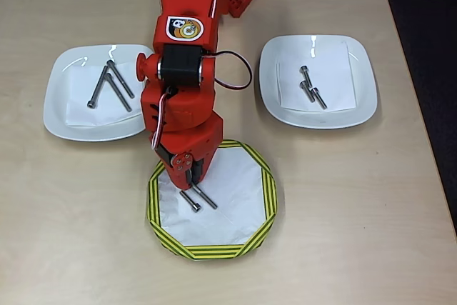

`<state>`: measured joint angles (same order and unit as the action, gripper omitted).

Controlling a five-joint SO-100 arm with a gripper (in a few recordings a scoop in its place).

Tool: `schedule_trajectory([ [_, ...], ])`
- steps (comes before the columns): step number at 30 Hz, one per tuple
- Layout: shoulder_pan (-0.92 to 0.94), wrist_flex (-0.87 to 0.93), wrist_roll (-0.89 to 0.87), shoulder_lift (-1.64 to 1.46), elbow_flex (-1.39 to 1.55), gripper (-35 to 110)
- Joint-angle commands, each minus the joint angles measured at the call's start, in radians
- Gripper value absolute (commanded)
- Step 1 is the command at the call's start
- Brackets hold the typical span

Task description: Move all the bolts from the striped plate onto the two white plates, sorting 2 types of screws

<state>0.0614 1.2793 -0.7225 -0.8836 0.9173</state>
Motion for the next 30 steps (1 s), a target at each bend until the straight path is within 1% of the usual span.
schedule_trajectory([
  [1, 0.009, 0.044, -0.003, -0.066, -0.035, 0],
  [8, 0.015, 0.081, 0.015, -0.114, -0.032, 0],
  [15, 0.071, 0.166, 0.066, -0.216, -0.018, 0],
  [20, 0.138, 0.178, 0.106, -0.379, 0.130, 0],
  [23, 0.163, 0.183, 0.126, -0.408, 0.150, 0],
  [26, 0.146, 0.176, 0.147, -0.394, 0.164, 5],
  [30, 0.084, 0.112, 0.155, -0.345, 0.179, 10],
])
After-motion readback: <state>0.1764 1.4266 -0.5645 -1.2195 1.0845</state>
